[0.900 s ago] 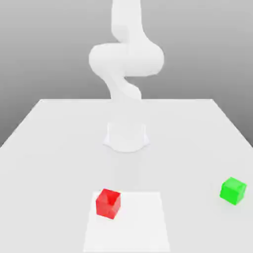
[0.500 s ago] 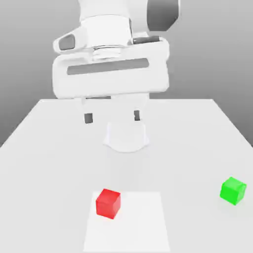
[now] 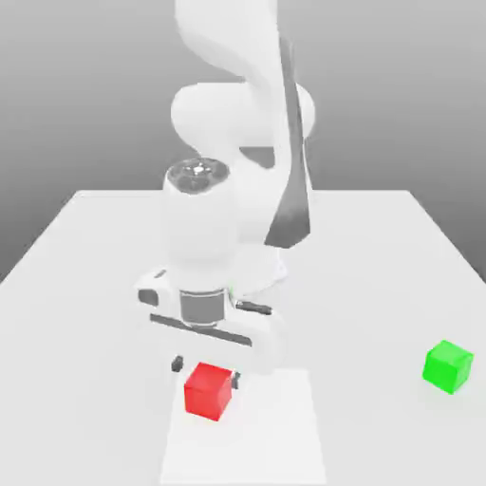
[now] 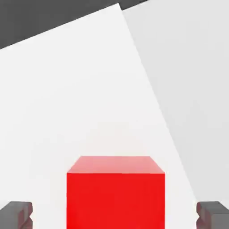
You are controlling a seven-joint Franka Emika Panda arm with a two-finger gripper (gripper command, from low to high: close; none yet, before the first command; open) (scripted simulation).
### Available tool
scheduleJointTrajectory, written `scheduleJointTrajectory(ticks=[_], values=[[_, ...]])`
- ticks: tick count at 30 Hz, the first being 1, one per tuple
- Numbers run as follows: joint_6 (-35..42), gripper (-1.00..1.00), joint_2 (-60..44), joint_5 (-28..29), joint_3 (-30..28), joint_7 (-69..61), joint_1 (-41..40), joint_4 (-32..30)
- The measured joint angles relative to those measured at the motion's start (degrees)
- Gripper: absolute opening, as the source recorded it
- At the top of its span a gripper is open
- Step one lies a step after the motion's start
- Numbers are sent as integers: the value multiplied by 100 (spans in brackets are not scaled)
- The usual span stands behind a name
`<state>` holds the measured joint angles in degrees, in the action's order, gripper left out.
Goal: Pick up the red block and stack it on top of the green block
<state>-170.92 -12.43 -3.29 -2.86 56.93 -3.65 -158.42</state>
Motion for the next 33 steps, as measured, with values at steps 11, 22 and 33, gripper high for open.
scheduleJointTrajectory(ticks=[11, 22, 33], values=[[249, -100, 303, 136, -35, 94, 4, -36], [1253, -100, 1259, 343, 558, -754, -302, -13], [1590, -100, 1268, 328, 1939, -2842, 815, 310]])
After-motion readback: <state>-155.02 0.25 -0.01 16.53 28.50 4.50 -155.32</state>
